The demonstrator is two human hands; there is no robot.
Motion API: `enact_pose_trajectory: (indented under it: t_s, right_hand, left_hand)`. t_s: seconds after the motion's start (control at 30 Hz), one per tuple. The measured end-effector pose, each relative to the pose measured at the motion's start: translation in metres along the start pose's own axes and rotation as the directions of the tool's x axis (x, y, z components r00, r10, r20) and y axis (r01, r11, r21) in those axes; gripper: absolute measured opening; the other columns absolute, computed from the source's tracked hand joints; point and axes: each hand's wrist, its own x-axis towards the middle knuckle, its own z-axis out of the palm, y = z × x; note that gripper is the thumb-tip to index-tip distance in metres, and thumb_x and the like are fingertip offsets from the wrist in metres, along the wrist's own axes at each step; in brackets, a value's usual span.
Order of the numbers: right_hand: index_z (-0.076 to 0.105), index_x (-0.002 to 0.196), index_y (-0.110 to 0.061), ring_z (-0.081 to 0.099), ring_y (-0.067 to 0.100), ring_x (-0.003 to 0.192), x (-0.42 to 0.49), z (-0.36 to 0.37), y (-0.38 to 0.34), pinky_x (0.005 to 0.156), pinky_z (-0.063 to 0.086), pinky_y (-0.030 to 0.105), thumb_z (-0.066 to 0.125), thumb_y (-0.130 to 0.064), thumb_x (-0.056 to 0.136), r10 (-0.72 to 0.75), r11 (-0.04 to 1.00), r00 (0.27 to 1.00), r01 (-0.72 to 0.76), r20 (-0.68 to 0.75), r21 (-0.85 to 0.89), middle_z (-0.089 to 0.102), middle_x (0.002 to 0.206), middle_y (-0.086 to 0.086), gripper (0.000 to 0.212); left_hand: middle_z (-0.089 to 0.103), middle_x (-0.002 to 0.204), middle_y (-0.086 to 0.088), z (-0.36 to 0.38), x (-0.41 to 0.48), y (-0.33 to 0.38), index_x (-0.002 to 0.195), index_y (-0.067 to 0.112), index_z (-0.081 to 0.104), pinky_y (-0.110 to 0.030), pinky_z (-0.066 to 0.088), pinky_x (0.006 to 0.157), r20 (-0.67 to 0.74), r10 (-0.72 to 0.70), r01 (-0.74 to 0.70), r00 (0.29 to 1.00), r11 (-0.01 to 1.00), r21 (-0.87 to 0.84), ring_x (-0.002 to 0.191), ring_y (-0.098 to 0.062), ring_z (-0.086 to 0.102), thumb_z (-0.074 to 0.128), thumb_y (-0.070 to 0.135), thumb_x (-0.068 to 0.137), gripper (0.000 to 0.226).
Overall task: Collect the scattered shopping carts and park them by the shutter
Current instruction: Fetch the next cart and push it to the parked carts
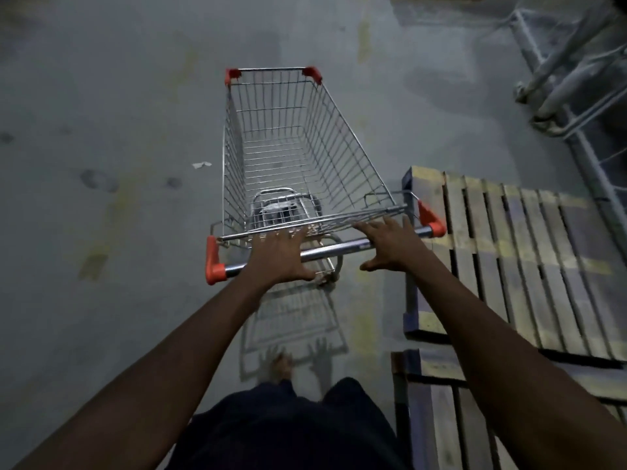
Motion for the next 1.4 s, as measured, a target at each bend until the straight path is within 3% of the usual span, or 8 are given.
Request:
enact_pose_trajectory:
  t_s: [0.07,0.17,0.3,0.6,0.8,1.0,1.2,1.4]
  right_hand:
    - [0.047,0.134,-0.033,0.055,0.028,0.117,0.016,-0.010,0.001,0.097,0.045,0.046,0.066,-0.063,0.074,-0.064,0.998,0.996,0.064,0.060,0.006,0.060,0.128,0.005,0.070]
    - [0.066,0.109,-0.021,0.064,0.027,0.095,0.025,-0.015,-0.003,0.077,0.052,0.036,0.060,-0.048,0.081,-0.110,0.994,0.994,0.111,0.008,-0.019,0.068,0.104,0.007,0.039]
    - [0.067,0.094,-0.020,0.065,0.027,0.082,0.025,-0.011,-0.005,0.069,0.050,0.033,0.058,-0.044,0.079,-0.150,0.988,0.983,0.145,-0.105,-0.057,0.068,0.089,0.005,0.030]
    - [0.066,0.084,-0.019,0.063,0.027,0.066,0.031,-0.011,-0.023,0.058,0.047,0.030,0.059,-0.045,0.076,-0.261,0.963,0.953,0.248,-0.151,-0.102,0.064,0.074,0.003,0.027]
    - [0.068,0.089,-0.019,0.064,0.027,0.069,0.026,-0.018,-0.049,0.057,0.041,0.029,0.062,-0.043,0.079,-0.384,0.922,0.905,0.364,-0.185,-0.136,0.065,0.077,0.005,0.027]
    - [0.066,0.088,-0.019,0.062,0.027,0.070,0.014,-0.023,-0.104,0.061,0.047,0.032,0.061,-0.040,0.080,-0.519,0.854,0.842,0.504,-0.145,-0.127,0.059,0.075,0.003,0.023]
    - [0.066,0.090,-0.018,0.063,0.029,0.073,-0.004,-0.028,-0.178,0.060,0.040,0.030,0.060,-0.040,0.082,-0.659,0.750,0.741,0.633,-0.131,-0.190,0.063,0.084,0.007,0.025]
    - [0.066,0.089,-0.018,0.063,0.028,0.069,-0.012,-0.038,-0.270,0.062,0.047,0.031,0.058,-0.046,0.081,-0.766,0.636,0.634,0.722,-0.108,-0.274,0.062,0.080,0.005,0.030]
  left_hand:
    - [0.065,0.117,-0.007,-0.006,0.007,-0.009,0.128,0.026,0.055,-0.039,0.050,0.085,0.110,-0.004,0.010,0.994,0.999,-0.053,0.106,-0.027,0.061,0.062,0.065,0.070,0.070]
    - [0.070,0.080,-0.003,-0.012,0.005,-0.012,0.095,0.012,0.070,-0.025,0.044,0.058,0.215,-0.061,0.089,0.975,0.989,-0.121,0.076,-0.020,0.066,0.061,0.049,0.074,0.043]
    - [0.069,0.102,-0.008,-0.012,-0.003,-0.012,0.102,0.017,0.067,-0.031,0.046,0.071,0.122,-0.148,0.156,0.981,0.986,-0.060,0.095,-0.028,0.065,0.060,0.045,0.075,0.040]
    - [0.070,0.094,-0.003,-0.008,-0.029,-0.019,0.102,0.021,0.067,-0.034,0.053,0.072,0.081,-0.272,0.278,0.959,0.958,-0.073,0.086,-0.026,0.066,0.057,0.051,0.067,0.048]
    - [0.069,0.091,-0.005,0.002,-0.071,-0.026,0.091,0.017,0.068,-0.031,0.045,0.068,0.053,-0.383,0.387,0.922,0.916,-0.102,0.086,-0.028,0.065,0.061,0.049,0.076,0.035]
    - [0.068,0.096,-0.008,0.013,-0.132,-0.042,0.097,0.019,0.069,-0.032,0.047,0.074,0.055,-0.526,0.528,0.849,0.839,-0.128,0.095,-0.030,0.064,0.062,0.043,0.076,0.032]
    - [0.068,0.095,-0.007,0.040,-0.205,-0.076,0.099,0.021,0.068,-0.032,0.047,0.074,0.080,-0.668,0.670,0.740,0.721,-0.174,0.093,-0.028,0.064,0.060,0.049,0.073,0.038]
    - [0.069,0.097,-0.006,0.056,-0.276,-0.118,0.098,0.021,0.070,-0.031,0.047,0.074,0.083,-0.760,0.756,0.644,0.617,-0.217,0.093,-0.027,0.065,0.058,0.048,0.077,0.037]
